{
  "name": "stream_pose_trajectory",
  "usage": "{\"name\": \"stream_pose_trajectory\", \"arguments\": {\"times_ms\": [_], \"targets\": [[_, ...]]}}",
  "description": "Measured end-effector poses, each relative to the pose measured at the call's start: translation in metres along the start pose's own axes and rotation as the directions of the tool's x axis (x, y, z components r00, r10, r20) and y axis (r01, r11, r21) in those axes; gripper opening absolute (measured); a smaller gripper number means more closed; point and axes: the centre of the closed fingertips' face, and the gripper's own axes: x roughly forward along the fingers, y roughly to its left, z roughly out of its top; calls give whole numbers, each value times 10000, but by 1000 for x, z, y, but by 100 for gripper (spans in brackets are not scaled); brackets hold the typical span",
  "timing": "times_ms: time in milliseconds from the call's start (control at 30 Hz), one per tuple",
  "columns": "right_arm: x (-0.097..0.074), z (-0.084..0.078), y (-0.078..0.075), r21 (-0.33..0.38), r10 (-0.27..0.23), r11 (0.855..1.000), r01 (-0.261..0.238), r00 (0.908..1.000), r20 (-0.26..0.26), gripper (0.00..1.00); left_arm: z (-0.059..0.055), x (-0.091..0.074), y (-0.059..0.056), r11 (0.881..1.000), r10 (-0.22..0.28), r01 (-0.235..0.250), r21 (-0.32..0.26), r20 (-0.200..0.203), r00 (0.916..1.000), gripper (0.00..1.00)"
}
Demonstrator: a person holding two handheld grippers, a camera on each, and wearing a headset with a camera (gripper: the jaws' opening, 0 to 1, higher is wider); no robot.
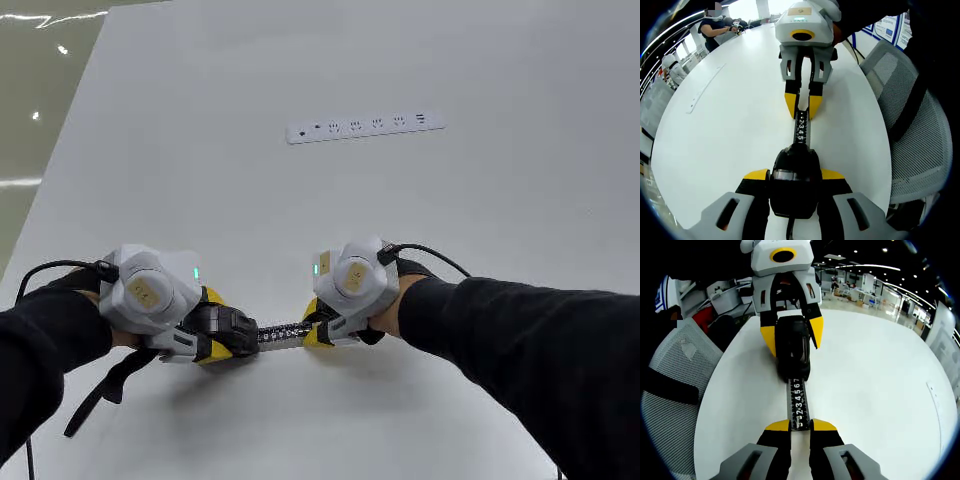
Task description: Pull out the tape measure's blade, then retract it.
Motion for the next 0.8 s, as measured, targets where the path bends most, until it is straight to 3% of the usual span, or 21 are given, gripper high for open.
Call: {"name": "stream_pose_trajectory", "arguments": {"times_ms": [800], "targets": [[-4, -4, 0, 57, -37, 10000, 38, 9999, -112, 8, 0, 0, 0, 10000, 33, -33, -23, -2, 10000, 31]]}}
